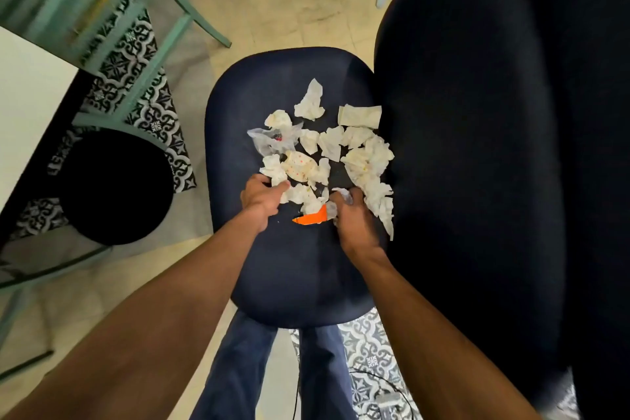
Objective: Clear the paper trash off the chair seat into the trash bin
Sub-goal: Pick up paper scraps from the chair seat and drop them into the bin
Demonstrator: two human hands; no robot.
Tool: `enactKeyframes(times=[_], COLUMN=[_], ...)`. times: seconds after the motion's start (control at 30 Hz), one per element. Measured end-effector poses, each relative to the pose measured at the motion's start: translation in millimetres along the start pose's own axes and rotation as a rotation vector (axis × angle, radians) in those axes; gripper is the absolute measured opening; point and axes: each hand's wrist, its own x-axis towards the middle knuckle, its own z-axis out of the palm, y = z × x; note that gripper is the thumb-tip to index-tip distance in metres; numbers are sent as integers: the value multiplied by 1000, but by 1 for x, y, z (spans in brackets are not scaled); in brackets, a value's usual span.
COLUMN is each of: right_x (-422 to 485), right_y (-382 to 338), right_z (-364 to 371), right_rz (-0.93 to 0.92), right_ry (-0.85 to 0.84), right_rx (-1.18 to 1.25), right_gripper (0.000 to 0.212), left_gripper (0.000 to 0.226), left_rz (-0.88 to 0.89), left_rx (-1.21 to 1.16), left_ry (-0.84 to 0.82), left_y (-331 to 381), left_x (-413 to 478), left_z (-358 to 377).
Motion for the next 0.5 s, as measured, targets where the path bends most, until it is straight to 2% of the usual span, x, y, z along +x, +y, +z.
enactKeyframes(times=[0.07,0.1,0.2,0.27,0.5], right_x=[-4,-6,-17,-27,-82], right_y=[2,3,-2,-6,-32], right_z=[1,3,-6,-13,-68], right_rz=[-15,0,118,169,189], right_ry=[16,31,58,97,308], right_rx=[25,28,70,163,475], right_gripper=[36,37,47,40,39], left_gripper=[14,11,14,11,7], left_rz=[7,12,45,64,164], left_rx=[-9,-14,-22,-28,-161], left_ry=[37,46,56,44,-19], left_y=[-2,-5,-9,-11,-9], left_x=[3,4,-2,-11,-77], left_z=[1,0,-9,-17,-62])
